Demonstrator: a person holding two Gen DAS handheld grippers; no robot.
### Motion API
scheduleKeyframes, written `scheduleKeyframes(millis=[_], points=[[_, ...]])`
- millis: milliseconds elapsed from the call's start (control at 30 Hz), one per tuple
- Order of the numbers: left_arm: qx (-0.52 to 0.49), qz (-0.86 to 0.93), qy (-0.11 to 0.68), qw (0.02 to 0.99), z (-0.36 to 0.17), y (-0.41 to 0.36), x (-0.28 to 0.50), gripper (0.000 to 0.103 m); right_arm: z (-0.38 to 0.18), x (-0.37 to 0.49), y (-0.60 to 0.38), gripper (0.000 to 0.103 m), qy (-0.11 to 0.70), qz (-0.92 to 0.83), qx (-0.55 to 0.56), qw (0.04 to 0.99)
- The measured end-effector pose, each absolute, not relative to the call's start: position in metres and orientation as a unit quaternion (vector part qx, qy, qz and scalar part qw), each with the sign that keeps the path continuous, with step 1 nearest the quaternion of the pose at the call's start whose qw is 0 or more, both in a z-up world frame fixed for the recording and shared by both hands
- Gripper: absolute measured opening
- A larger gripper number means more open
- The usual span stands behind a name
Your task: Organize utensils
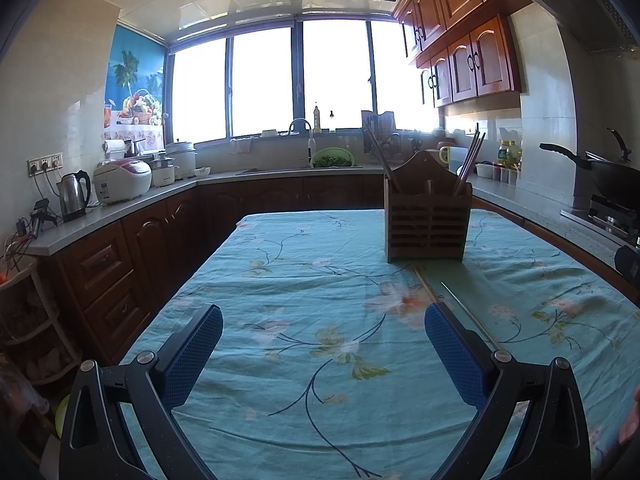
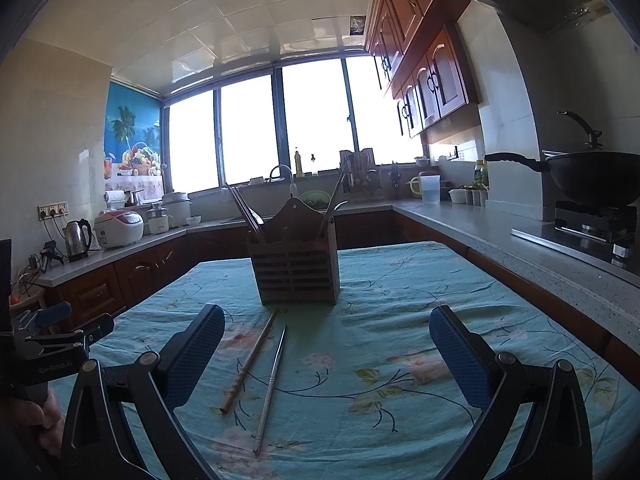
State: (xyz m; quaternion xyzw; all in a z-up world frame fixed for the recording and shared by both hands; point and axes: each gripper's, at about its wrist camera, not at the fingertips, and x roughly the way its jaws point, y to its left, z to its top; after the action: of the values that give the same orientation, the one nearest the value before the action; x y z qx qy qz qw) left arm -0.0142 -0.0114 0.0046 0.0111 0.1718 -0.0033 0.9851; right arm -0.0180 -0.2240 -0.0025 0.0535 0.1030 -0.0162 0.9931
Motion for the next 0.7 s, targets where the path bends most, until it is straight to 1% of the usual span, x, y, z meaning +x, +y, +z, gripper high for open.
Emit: scheduleKeyframes(millis=[700], points=[[0.007, -0.010, 0.185, 0.983, 0.0103, -0.0197, -0.0091, 0.102, 0.0002, -0.0148, -0.2249, 0.103, 0.105, -0.012, 0.055, 0.993]])
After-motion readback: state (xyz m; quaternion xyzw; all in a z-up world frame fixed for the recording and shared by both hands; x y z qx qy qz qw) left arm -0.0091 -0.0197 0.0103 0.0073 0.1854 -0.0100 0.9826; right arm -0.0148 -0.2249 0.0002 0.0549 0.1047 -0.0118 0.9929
